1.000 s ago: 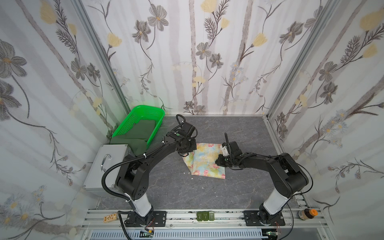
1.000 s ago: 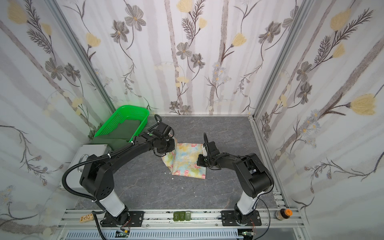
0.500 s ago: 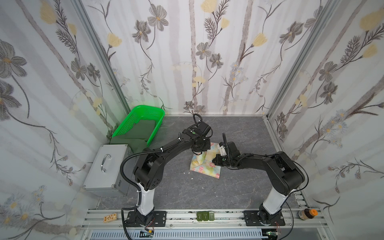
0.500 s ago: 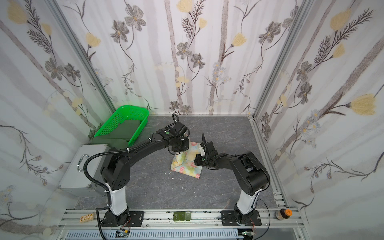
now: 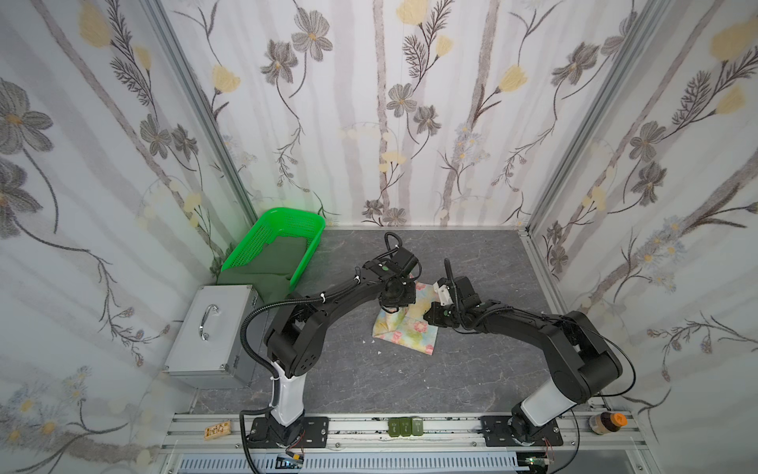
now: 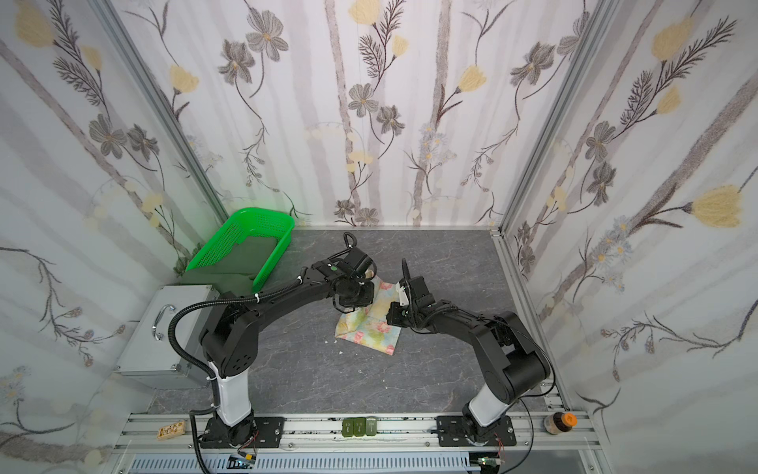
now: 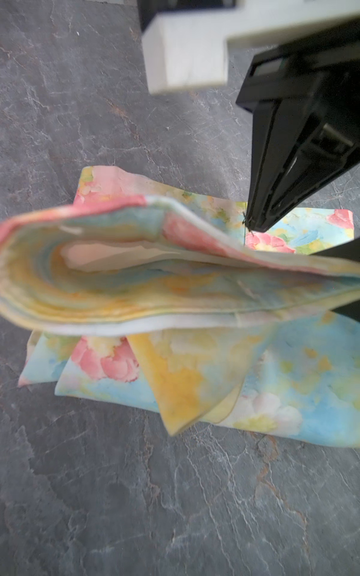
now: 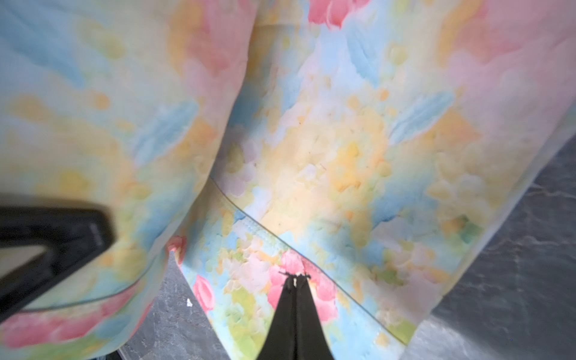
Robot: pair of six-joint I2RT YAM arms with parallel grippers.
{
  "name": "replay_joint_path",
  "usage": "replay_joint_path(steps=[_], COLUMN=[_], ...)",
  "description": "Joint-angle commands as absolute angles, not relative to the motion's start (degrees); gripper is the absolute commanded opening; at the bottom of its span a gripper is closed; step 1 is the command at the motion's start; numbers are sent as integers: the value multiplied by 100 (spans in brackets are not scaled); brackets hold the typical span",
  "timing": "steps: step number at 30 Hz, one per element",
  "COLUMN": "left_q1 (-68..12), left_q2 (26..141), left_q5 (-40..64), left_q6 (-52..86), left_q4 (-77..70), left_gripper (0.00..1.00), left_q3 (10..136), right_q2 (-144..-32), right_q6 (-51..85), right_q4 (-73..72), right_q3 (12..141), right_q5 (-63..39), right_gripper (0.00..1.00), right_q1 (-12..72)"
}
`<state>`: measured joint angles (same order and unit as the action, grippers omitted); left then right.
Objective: Fold and stack skirts
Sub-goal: Fold the skirt at the center of the table.
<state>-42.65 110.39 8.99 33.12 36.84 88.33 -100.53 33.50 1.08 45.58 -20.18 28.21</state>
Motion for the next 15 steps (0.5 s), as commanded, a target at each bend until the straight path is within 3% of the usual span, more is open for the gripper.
replay_joint_path(steps=[1,7,15], left_q1=[-4263,-4263,-4306], left_q2=[10976,10980,11113], left_q5=[800,795,824], left_q6=[3220,3189,3172], left_q4=[3679,3675,3678], left_gripper=[0,0,0], left_q3=[8797,8829,9090], right_q2=[-9768,-9483,-10004], right_q6=[3358,3249,3118], right_q4=[355,433,54], right_q3=[4533,3948,3827], right_q5=[-1926,-1742,-1729], right_gripper=[0,0,0], right_q1=[2743,2421,2246])
